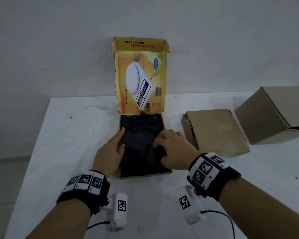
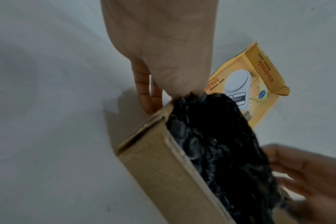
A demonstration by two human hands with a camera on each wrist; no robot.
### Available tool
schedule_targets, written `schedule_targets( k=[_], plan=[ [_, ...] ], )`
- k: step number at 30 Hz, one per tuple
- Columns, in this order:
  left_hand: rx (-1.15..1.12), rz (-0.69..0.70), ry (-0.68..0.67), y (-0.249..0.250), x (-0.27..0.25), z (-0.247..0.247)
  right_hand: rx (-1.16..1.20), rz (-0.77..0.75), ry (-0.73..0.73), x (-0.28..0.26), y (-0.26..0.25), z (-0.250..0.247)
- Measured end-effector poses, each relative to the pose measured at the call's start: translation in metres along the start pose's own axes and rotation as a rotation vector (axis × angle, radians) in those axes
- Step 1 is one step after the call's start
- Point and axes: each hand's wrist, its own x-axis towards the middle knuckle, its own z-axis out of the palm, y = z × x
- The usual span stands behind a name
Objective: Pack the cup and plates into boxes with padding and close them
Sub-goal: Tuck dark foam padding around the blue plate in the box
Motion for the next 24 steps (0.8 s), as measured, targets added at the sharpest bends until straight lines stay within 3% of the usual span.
schedule_targets(
  k=[2,4,12,17,24],
  plan=[
    [0.014,0.015,0.004,0.0,0.0,0.0,0.198,0.015,0.057,0.003,-0.004,0.003],
    [0.031,0.014,0.002,-0.001,0.0,-0.001,0.236,0.015,0.044,0.01,-0.011,0.01],
    [0.054,0.015,-0.033,0.004,-0.001,-0.005,-0.224,0.032,-0.181,0.029,-0.008,0.038],
    [0.048,0.01,-0.066,0.006,0.0,-0.008,-0.297,0.097,-0.208,0.049,-0.008,0.031],
    [0.21,-0.027,-0.057,0.011,-0.002,-0.002,-0.228,0.089,-0.212,0.051,-0.006,0.036]
  ],
)
